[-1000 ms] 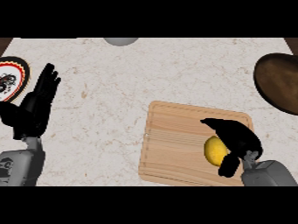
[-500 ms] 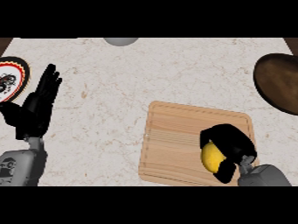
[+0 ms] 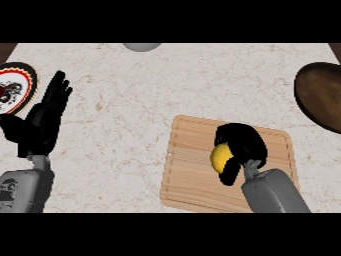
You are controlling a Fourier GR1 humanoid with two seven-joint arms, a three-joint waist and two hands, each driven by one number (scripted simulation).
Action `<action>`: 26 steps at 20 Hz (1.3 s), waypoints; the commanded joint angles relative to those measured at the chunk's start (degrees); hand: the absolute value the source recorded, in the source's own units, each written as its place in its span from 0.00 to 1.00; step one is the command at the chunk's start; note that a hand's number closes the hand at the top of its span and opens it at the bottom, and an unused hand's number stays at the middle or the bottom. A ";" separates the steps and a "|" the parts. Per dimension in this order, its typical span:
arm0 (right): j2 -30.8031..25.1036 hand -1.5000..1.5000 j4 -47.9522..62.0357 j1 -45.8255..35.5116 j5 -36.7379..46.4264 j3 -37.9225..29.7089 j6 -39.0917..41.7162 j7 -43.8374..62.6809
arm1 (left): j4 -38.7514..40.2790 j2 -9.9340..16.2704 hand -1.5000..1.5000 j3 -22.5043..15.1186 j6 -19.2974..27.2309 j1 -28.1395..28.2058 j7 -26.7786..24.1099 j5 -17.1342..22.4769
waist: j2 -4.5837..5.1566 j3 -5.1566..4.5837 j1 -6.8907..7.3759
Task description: Pick the lemon from the cutting board and place it in the pan
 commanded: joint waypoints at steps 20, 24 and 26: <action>-2.42 1.00 -10.37 -14.83 1.81 -22.45 -26.67 6.35 | -0.45 0.74 0.50 0.91 -0.36 0.48 0.20 -0.14 | -0.14 0.08 -0.91; -8.35 1.00 -0.84 -15.53 -5.12 -32.29 -31.50 -2.82 | -1.70 0.55 0.50 0.51 -0.89 0.73 0.51 0.18 | 0.18 0.11 -0.34; -12.76 1.00 4.86 -17.46 -4.42 -33.97 -31.18 -5.50 | 0.13 0.41 0.50 0.48 -0.77 1.09 -1.53 -0.63 | 0.16 0.04 -0.51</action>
